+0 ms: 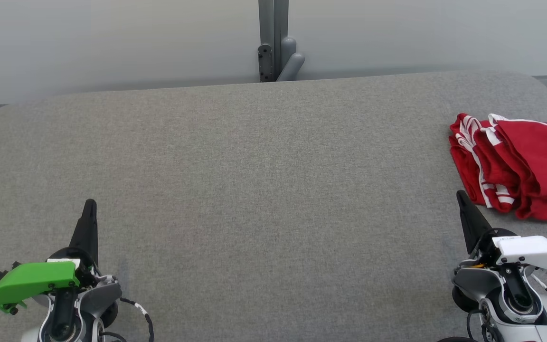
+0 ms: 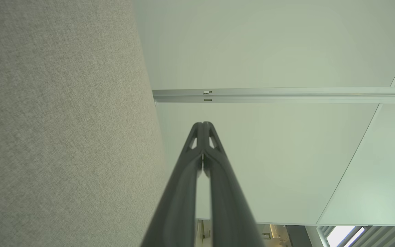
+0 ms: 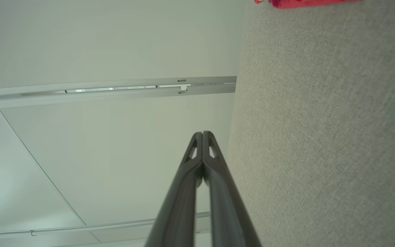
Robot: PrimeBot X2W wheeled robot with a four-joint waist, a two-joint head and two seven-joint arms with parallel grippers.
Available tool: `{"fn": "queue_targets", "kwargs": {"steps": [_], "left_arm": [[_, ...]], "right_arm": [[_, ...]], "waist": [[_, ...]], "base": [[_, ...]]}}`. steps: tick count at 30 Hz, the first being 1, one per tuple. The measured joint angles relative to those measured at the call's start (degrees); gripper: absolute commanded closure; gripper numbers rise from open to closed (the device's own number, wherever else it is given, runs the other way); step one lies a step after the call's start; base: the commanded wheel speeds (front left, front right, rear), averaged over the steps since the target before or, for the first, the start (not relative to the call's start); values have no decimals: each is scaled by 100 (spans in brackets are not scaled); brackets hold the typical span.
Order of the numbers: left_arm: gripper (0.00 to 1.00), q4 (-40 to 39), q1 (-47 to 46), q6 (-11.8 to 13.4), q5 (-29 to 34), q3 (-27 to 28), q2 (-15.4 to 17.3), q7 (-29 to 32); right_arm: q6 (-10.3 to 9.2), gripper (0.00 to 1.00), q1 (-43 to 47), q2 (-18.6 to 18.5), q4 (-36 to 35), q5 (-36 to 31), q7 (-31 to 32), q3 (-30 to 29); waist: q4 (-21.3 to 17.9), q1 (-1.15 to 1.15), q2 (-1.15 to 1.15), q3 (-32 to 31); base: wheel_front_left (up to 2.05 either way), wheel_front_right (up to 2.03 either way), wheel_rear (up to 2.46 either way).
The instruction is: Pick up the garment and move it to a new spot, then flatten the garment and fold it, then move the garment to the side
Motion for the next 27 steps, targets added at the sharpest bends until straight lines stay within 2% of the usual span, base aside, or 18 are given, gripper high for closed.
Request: {"fn": "queue_targets", "kwargs": {"steps": [27], "left_arm": [[100, -1, 0, 0, 0, 0, 0, 0]], "right_arm": [[0, 100, 0, -43, -3, 52, -27, 57]], "waist": [[0, 0, 0, 0]], "base": [[0, 0, 0]]}}
